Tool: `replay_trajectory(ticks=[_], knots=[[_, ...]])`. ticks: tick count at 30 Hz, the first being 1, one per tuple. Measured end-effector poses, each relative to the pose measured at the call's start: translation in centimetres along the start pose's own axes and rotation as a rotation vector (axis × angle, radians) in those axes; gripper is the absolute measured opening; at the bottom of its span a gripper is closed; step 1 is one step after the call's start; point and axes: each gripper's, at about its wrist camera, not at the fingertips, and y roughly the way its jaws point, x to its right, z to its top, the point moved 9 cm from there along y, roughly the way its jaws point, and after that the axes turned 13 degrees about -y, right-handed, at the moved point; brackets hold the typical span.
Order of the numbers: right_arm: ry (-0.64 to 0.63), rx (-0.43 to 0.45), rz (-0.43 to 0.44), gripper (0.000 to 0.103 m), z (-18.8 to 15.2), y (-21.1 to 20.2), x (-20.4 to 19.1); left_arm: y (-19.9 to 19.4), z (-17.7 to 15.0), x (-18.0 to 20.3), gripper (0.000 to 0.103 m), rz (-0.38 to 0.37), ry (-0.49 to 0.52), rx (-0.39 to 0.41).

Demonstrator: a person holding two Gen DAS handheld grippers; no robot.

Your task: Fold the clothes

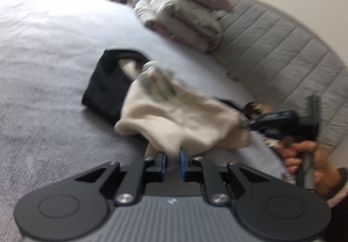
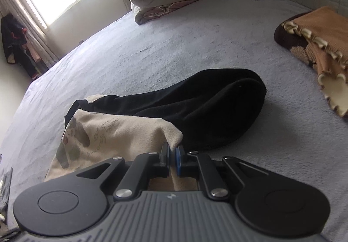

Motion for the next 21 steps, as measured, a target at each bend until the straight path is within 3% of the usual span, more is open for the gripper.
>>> replay_trajectory(ticks=[4,14,17,21], knots=[[-0.019,-0.018,0.024,0.007,-0.3,-1.9,-1.0,-2.1,0.2,1.1,0.008,-0.056,-0.001,0.007],[-0.151,0.046,-0.018,0.001,0.1,-8.3,-2.4,-4.4,0.8,-0.2,0.005,-0.132,-0.205,-0.022],[-0.191,0.062,-0.042,0.001,0.0,-9.8,-2.2,-5.1,0.4,0.5,0.001,-0.18,-0.223,-0.049],[-0.185,0.031,-0.039,0.003,-1.2,-10.0,-1.3,-5.5,-0.1,0.9,0.001,-0.167,-0.202,-0.056]])
